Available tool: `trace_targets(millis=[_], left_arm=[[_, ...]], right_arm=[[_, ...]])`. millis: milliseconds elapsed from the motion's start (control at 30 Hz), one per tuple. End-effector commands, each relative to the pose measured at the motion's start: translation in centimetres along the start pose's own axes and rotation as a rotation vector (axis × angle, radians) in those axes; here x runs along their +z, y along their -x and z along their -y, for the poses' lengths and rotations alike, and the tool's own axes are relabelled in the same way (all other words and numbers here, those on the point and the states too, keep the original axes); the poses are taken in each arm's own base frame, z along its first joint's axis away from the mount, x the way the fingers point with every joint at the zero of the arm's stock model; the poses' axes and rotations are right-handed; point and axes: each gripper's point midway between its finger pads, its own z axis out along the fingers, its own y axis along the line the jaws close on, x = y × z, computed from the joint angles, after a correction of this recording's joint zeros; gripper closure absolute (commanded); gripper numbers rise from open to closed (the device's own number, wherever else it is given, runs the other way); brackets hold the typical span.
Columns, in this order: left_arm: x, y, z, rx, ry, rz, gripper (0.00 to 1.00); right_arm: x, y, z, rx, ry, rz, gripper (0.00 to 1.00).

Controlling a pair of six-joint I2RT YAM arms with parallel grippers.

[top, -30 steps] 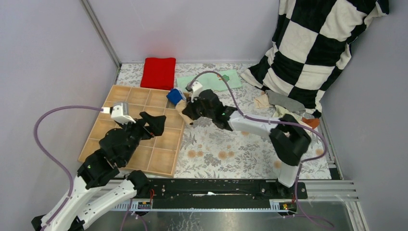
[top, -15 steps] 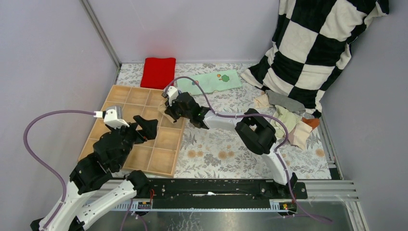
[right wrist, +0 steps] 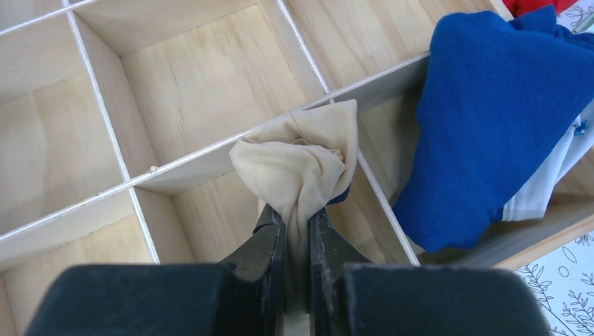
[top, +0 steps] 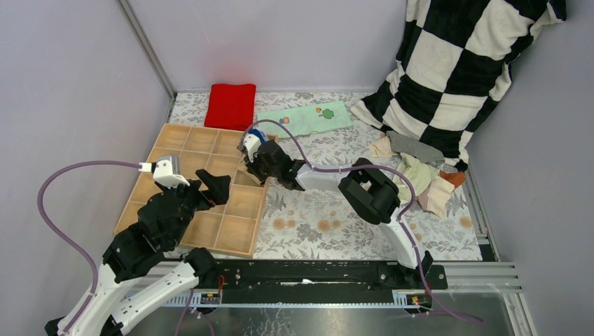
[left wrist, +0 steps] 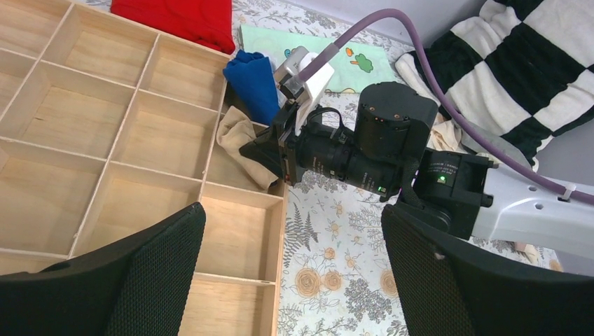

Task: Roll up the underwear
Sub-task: Place the underwear in the storage box.

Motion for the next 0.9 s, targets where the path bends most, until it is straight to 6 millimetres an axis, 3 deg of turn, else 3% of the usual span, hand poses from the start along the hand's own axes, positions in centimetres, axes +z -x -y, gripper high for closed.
trace_targets(millis=[0,67,267,500,533,600,633,867], left_arm=[[0.0,-0.7,-0.4,0.011,0.004,-0.013,0.01],[0.0,-0.8,-0.4,0.008,-0.002,-0.012,0.01],[0.0,-1.0,-0.5,0.000,-0.004,-0.003,0.01],[0.2,-1.2,-0.6,-0.002,-0.004,-0.002,0.01],[0.2,-1.2,-0.6,-0.001,-0.002,-0.002,0.01],[0.2,-1.3,-0.6,0.002,-0.003,-0.002,0.01],[0.2,-1.3,-0.6,0.002,-0.002,-0.001,0.01],[0.1,-1.2,-1.0,-0.006,0.008,0.016,0.01]], right_arm=[[-0.1,0.0,-0.1,-0.028,-0.007,-0.016,1.00],[0.0,-0.4,0.1,-0.030,-0.016,-0.031,0.99],[0.6,-0.5,0.2,-0.024,-0.022,-0.048,0.79],[0.7,0.9,0.1,-0.006,-0.023,-0.005,0.62],[0.6,1.2,0.1,-0.002,-0.024,0.002,0.58],[0.3,2.1,0.4,0.010,-0.042,0.022,0.38],[0.1,2.5,0.5,0.018,-0.049,0.030,0.33],[-1.3,4.7,0.3,0.015,-0.035,0.068,0.27]])
